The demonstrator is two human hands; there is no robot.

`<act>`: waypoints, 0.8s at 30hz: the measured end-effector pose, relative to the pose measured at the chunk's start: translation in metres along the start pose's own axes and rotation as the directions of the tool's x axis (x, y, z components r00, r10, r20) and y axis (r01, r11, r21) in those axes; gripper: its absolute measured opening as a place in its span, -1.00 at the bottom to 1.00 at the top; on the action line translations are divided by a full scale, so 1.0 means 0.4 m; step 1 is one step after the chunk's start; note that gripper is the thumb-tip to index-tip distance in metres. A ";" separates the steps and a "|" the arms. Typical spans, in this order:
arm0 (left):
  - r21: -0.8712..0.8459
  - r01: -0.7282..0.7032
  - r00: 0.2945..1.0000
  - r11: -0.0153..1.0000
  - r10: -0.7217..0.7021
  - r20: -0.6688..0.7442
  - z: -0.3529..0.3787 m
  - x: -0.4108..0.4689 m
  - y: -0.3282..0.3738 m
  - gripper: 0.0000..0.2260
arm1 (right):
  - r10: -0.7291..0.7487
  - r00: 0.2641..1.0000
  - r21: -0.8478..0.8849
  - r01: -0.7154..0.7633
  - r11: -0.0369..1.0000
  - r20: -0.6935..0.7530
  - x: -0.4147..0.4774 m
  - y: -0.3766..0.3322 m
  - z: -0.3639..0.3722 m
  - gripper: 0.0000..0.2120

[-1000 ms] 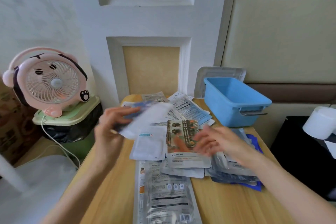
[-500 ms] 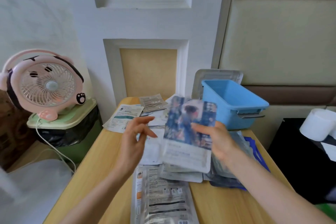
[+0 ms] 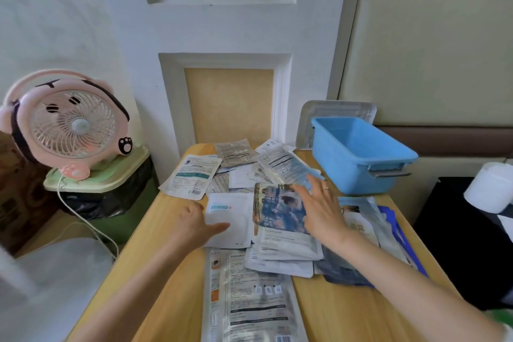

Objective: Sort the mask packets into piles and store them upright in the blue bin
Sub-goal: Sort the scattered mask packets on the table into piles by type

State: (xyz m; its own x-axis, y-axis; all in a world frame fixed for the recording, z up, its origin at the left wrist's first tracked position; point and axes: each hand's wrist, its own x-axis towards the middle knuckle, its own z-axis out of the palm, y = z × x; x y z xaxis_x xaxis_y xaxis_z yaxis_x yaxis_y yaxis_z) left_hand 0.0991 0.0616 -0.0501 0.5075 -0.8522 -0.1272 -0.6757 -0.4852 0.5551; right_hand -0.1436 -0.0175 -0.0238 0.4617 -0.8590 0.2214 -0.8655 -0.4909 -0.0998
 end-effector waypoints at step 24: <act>0.550 -0.795 0.513 0.255 0.766 0.387 0.046 -0.348 -0.001 -0.81 | -0.289 0.947 0.612 0.145 0.777 0.143 -0.068 -0.073 -0.038 -0.86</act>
State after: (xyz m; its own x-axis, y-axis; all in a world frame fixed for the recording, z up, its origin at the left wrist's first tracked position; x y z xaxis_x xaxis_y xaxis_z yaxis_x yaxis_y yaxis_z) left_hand 0.0190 0.1770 -0.0476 -0.4640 -0.8849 0.0412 -0.8700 0.4465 -0.2090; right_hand -0.1336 0.0224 -0.0120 0.7152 -0.6917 0.0999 -0.4868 -0.5956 -0.6390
